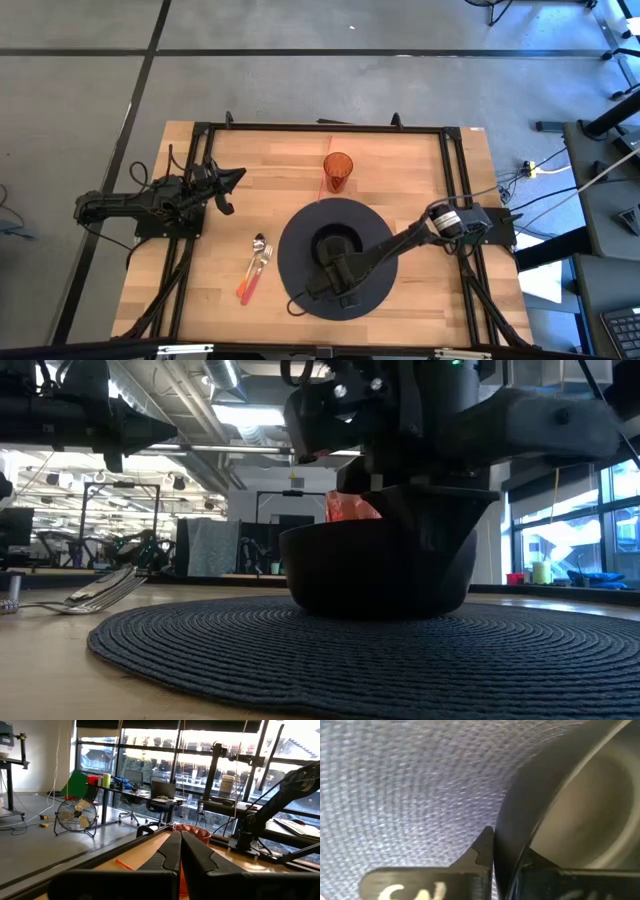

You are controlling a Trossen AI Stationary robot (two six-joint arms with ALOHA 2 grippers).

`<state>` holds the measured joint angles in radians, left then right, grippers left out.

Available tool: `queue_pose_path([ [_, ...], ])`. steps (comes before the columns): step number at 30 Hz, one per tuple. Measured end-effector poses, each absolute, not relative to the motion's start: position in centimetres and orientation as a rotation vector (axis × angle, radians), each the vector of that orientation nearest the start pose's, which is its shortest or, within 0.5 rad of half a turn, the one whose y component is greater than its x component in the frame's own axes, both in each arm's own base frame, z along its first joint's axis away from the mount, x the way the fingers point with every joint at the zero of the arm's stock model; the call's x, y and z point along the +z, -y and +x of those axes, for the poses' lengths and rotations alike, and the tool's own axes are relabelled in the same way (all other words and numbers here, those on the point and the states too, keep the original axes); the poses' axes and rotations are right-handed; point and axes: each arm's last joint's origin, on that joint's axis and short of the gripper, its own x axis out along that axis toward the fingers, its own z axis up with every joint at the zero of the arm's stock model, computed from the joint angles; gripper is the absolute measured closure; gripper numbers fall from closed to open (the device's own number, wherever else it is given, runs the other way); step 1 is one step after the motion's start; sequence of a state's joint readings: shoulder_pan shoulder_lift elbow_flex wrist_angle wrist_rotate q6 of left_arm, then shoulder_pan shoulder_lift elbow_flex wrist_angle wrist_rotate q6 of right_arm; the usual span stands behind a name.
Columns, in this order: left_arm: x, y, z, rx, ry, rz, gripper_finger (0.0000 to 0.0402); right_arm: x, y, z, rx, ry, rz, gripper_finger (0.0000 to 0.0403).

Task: Pick & Place Utensil
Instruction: Put the black bowl on the mat

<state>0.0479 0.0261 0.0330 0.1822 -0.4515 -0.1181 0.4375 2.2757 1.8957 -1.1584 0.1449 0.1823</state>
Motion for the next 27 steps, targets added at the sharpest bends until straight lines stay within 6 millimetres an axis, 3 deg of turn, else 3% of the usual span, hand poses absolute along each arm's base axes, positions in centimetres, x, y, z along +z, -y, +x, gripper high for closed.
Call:
queue_pose_path([
  [16, 19.0, -1.7, 9.2, 0.486, 0.216, -0.154, 0.0398, 17.3, -19.9, 39.7, 0.135, -1.482, -0.316, 0.0385],
  [27, 19.0, -1.7, 9.2, 0.486, 0.217, -0.154, 0.0398, 17.2, -20.7, 39.3, 0.186, -1.48, -0.365, 0.0296],
])
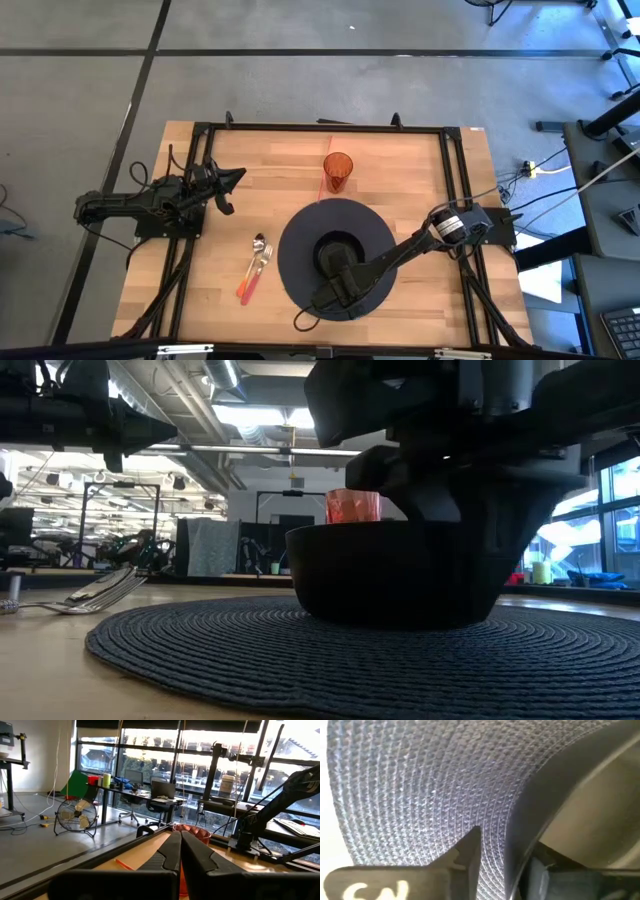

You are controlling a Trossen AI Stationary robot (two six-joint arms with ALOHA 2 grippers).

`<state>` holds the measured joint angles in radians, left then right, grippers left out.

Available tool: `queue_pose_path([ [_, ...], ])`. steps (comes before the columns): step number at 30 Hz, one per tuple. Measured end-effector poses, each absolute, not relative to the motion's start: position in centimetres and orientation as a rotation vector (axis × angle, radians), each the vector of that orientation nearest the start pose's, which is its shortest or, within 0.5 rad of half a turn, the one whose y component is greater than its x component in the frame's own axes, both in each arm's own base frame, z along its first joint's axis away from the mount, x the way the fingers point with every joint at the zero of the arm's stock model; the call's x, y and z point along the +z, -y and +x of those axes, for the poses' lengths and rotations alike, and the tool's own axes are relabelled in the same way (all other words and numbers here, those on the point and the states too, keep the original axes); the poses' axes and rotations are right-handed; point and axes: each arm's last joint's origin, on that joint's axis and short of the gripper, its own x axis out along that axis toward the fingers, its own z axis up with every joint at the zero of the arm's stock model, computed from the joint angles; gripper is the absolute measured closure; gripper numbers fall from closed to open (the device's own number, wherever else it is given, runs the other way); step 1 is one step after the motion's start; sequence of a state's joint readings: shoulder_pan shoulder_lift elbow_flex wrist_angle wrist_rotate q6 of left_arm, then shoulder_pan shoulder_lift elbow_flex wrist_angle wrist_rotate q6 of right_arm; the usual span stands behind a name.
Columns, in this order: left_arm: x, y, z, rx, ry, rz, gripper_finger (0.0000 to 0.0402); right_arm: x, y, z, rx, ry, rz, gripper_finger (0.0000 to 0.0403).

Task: Pick & Place Utensil
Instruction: Put the black bowl on the mat, then put the orange cup to the right of the black bowl on the mat

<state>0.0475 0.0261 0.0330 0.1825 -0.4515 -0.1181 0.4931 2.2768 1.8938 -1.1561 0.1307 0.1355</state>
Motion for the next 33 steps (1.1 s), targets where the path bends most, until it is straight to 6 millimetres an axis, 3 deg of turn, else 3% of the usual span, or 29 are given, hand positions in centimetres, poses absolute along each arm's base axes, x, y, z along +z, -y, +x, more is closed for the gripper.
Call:
queue_pose_path([
  [5, 19.0, -1.7, 9.2, 0.486, 0.217, -0.154, 0.0398, 18.0, -20.8, 39.2, 0.187, -1.488, -0.377, 0.0271],
  [11, 19.0, -1.7, 9.2, 0.487, 0.216, -0.154, 0.0398, 21.7, -21.9, 39.3, 0.222, -1.416, -0.437, 0.0268],
  [19, 18.9, -1.7, 9.2, 0.486, 0.214, -0.153, 0.0398, 27.0, -23.1, 39.0, 0.136, -1.127, -0.639, 0.0268],
  [24, 18.9, -1.7, 9.2, 0.487, 0.21, -0.152, 0.0398, 30.8, -23.2, 38.5, 0.32, -0.843, -0.533, 0.0289],
  [28, 18.9, -1.7, 9.2, 0.487, 0.21, -0.152, 0.0398, 32.0, -22.0, 36.7, 0.396, -0.679, -0.512, 0.0332],
  [33, 18.9, -1.7, 9.2, 0.487, 0.21, -0.152, 0.0398, 31.5, -17.8, 33.4, 0.467, -0.434, -0.353, 0.0395],
])
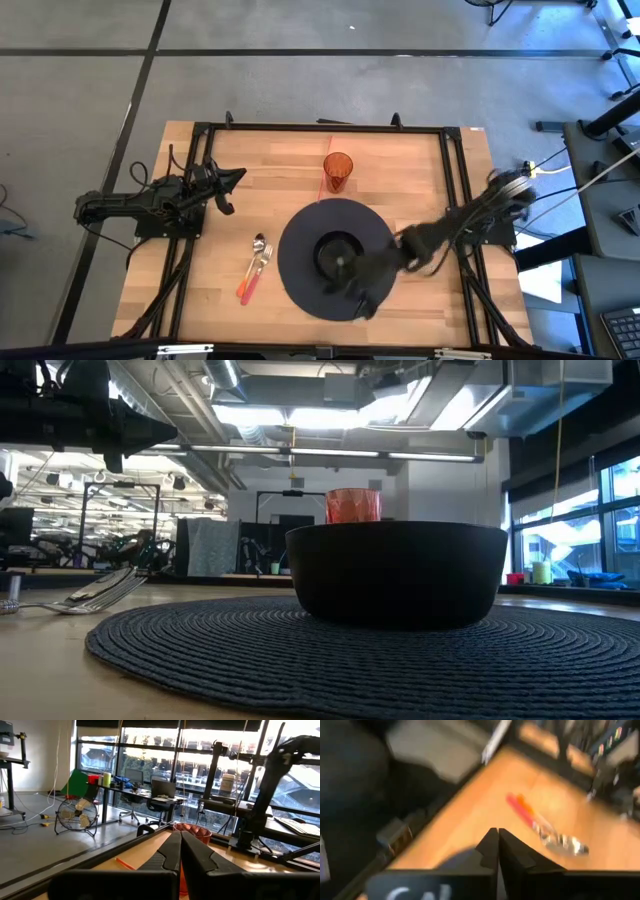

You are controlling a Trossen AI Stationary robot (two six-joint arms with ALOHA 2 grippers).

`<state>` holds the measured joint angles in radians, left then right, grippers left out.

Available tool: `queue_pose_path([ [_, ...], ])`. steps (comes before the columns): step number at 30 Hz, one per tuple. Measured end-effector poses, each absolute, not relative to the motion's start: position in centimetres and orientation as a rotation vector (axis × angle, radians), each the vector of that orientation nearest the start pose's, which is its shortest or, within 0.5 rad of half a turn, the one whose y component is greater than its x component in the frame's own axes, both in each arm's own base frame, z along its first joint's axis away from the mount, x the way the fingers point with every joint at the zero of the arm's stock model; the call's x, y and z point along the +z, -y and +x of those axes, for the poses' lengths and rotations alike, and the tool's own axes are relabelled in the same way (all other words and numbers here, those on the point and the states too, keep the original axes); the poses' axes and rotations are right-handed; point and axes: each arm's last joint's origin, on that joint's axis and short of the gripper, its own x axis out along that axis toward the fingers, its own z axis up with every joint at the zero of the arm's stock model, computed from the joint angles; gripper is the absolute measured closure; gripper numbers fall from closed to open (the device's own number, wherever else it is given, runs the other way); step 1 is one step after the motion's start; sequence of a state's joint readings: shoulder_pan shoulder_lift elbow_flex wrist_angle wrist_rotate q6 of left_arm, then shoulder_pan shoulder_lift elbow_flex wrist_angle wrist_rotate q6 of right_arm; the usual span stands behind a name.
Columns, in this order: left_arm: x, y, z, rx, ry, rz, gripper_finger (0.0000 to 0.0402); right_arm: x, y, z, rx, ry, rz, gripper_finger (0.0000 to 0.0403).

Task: Pick & Place Utensil
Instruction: Put the orange cup to the right of the black bowl on the mat

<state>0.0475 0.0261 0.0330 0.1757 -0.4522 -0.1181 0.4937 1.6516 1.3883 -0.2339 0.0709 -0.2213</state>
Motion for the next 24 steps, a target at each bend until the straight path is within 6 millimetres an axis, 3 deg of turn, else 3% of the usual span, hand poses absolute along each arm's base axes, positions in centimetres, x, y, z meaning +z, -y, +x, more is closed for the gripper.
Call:
queue_pose_path([
  [3, 18.9, -1.7, 9.2, 0.49, 0.21, -0.152, 0.0398, 30.4, -15.2, 30.7, 0.448, -0.272, -0.274, 0.0391],
  [7, 18.9, -1.7, 9.2, 0.49, 0.21, -0.152, 0.0398, 27.2, -12.0, 26.9, 0.379, -0.159, -0.238, 0.0398],
  [12, 18.9, -1.7, 9.2, 0.495, 0.21, -0.153, 0.0398, 23.4, -10.1, 23.0, 0.371, 0.036, -0.201, 0.0397],
  [20, 18.9, -1.8, 9.2, 0.526, 0.212, -0.155, 0.0398, 19.1, -8.3, 19.7, 0.28, 0.082, -0.17, 0.0399],
  [24, 18.9, -1.8, 9.2, 0.526, 0.212, -0.155, 0.0398, 18.4, -7.5, 18.6, 0.203, 0.138, -0.145, 0.0399],
])
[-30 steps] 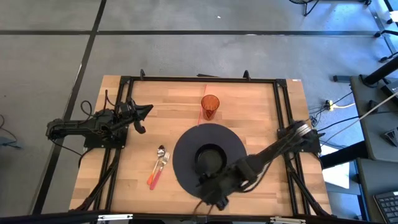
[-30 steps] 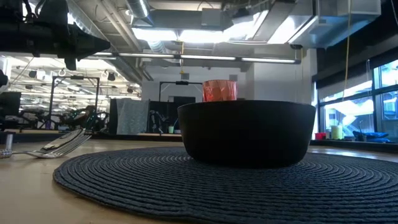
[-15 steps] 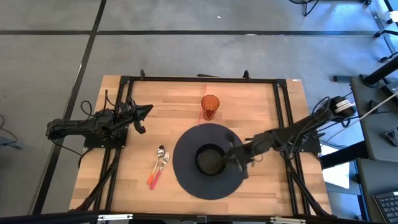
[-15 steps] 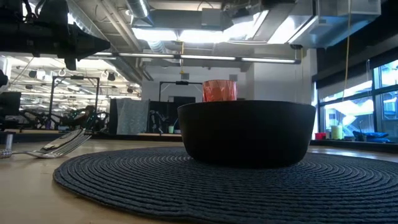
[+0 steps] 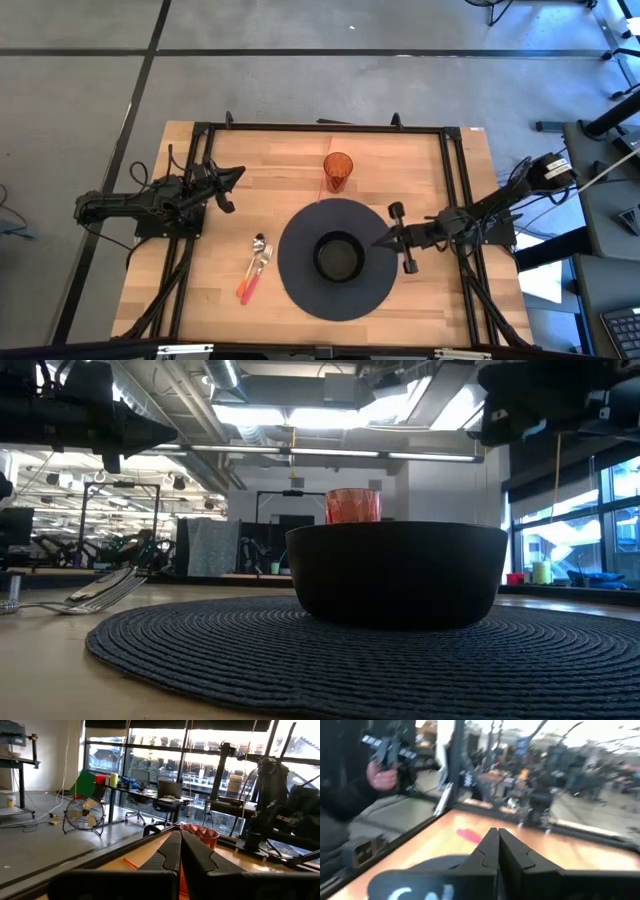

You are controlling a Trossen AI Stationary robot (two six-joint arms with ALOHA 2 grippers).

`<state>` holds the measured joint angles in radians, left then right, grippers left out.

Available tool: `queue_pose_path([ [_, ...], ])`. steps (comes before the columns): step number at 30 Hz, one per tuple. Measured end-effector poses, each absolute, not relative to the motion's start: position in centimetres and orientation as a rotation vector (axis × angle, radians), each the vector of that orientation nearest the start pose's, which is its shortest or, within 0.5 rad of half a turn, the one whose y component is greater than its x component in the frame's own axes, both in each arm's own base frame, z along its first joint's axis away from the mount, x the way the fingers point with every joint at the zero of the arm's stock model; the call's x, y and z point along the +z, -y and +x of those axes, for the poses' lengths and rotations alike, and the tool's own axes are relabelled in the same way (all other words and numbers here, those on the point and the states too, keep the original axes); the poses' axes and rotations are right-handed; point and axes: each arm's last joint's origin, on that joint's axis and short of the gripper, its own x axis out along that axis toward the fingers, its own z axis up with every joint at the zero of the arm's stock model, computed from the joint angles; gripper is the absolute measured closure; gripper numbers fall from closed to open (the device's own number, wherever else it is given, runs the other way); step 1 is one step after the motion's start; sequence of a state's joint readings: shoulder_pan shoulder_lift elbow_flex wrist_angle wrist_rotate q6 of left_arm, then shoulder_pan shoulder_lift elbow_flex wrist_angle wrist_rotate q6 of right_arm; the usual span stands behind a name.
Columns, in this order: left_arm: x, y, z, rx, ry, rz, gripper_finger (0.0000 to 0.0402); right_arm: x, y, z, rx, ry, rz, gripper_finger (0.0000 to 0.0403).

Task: Pick & Place Utensil
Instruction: Put the orange cup to the right of the black bowl on the mat

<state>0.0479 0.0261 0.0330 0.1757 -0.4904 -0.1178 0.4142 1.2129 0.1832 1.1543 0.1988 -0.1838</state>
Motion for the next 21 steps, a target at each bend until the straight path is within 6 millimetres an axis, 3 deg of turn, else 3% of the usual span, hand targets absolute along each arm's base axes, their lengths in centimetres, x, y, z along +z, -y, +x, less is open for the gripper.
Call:
queue_pose_path([
  [5, 18.9, -1.8, 9.2, 0.526, 0.212, -0.156, 0.0398, 17.7, -6.8, 17.8, 0.148, 0.157, -0.136, 0.0399],
  [16, 18.9, -1.8, 9.1, 0.542, 0.213, -0.157, 0.0398, 15.0, -4.2, 16.7, -0.058, 0.028, -0.008, 0.04],
  [21, 18.9, -1.8, 9.1, 0.542, 0.213, -0.157, 0.0398, 15.5, -3.6, 16.2, -0.087, 0.082, -0.047, 0.0401],
])
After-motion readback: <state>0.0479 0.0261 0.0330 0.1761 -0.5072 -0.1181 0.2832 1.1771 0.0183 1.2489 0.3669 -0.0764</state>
